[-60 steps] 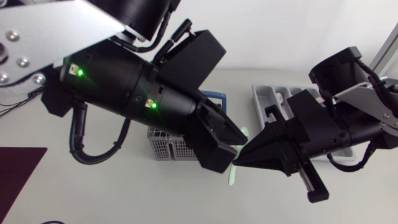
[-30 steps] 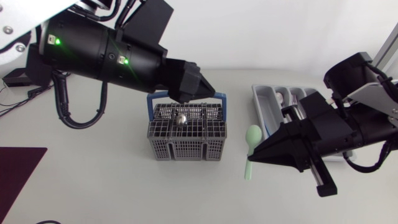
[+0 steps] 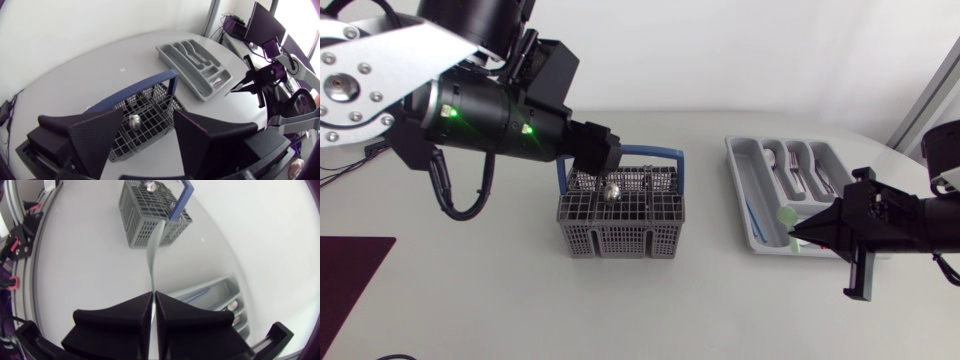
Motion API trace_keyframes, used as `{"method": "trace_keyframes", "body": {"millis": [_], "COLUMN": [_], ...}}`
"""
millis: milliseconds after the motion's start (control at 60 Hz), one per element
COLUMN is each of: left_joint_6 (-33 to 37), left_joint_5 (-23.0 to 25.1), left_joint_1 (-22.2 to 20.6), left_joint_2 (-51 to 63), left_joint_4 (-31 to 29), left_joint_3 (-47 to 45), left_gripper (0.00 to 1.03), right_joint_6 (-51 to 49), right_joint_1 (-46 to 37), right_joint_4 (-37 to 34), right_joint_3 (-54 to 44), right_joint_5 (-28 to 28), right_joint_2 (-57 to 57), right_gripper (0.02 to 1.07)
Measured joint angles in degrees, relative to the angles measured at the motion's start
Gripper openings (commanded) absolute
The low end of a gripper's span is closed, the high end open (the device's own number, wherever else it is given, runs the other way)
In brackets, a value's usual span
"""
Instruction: Unload the cutlery basket into the drawer organizer.
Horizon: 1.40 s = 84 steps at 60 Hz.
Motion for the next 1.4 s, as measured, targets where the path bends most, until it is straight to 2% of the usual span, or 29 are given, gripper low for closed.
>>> {"method": "trace_keyframes", "body": {"millis": [267, 550, 917, 1083, 1100, 1183, 1250, 1300, 1400], "left_joint_6": [0.9, 2.27, 3.96, 5.27, 5.44, 5.64, 5.95, 6.14, 6.73], "left_joint_5": [-2.27, -3.32, -3.32, -3.56, -3.54, -3.76, -3.76, -3.76, -3.76], "left_joint_1": [0.04, 0.04, 0.04, -0.09, -0.09, -0.26, -0.35, -0.35, -0.35], "left_joint_2": [0.96, 2.1, 2.1, 2.1, 2.1, 2.1, 2.1, 2.1, 2.1], "left_joint_4": [0.22, -0.26, -1.16, -1.79, -1.95, -2.67, -2.95, -3.17, -3.3], "left_joint_3": [-0.59, -0.59, -0.63, -0.68, -0.68, -0.68, -0.68, -0.68, -0.68], "left_gripper": [0.9, 0.9, 0.9, 0.9, 0.9, 0.91, 0.92, 0.92, 0.92], "right_joint_6": [-9.44, -18.21, -22.75, -23.78, -23.91, -24.13, -24.2, -24.2, -24.09], "right_joint_1": [-6.78, -12.96, -13.73, -12.94, -12.81, -12.28, -12.17, -12.17, -12.07], "right_joint_4": [11.91, 27.15, 51.12, 57.75, 58.21, 60.17, 61.09, 61.94, 62.25], "right_joint_3": [-6.95, -9.27, -12.5, -13.16, -13.16, -13.46, -14.12, -14.27, -14.27], "right_joint_5": [6.56, 12.44, 23.15, 25.77, 25.99, 26.77, 27.17, 27.19, 27.19], "right_joint_2": [0.83, 10.58, 27.32, 31.36, 31.63, 32.52, 32.65, 32.61, 31.26], "right_gripper": [0.08, 0.08, 0.08, 0.08, 0.09, 0.28, 0.49, 0.61, 0.75]}}
